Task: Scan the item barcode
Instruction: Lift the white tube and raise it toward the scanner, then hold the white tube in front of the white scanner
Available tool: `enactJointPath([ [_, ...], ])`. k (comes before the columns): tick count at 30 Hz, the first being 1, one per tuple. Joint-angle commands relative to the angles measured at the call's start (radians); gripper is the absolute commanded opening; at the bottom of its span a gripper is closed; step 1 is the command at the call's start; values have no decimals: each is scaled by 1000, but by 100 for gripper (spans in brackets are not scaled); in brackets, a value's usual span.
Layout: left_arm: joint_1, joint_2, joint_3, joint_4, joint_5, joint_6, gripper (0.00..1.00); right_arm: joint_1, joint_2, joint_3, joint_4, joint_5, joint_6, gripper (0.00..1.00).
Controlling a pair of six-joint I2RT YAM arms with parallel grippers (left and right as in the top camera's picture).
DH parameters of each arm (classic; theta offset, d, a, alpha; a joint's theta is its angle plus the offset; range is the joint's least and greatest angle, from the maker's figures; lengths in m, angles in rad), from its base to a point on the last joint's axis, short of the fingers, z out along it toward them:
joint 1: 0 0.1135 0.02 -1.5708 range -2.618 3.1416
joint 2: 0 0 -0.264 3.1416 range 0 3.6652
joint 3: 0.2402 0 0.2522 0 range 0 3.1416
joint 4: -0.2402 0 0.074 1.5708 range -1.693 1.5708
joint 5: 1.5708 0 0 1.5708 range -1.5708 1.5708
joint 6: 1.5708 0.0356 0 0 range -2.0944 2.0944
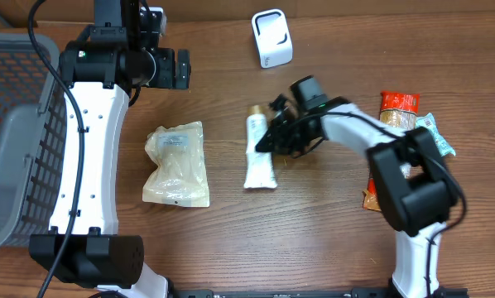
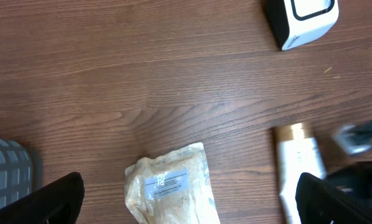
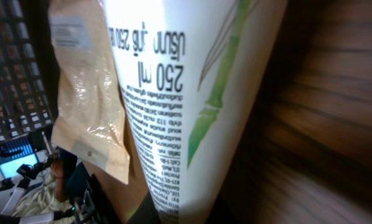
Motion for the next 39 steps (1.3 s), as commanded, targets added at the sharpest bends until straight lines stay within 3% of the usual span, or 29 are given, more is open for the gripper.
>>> enactJointPath([
  [1, -6, -14, 12, 1, -6, 19, 99, -15, -203, 9, -5, -60, -90, 4],
  [12, -6, -14, 12, 1, -6, 19, 100, -31, -545, 9, -27, -90, -71, 4],
  [21, -6, -14, 12, 1, -6, 19, 100, -31, -601, 10, -28, -110, -14, 4],
  [25, -6, -14, 12, 1, -6, 19, 100, -31, -601, 32, -46, -23, 39, 4],
  [29, -7, -14, 12, 1, -6, 19, 100, -29, -581, 173, -177, 161, -9, 3],
  [34, -6, -14, 12, 1, -6, 19, 100, 3, -489, 459, -371, 536, -113, 4],
  [39, -7, -14, 12, 1, -6, 19, 100, 55, -372, 576, -327, 959, -226, 4],
])
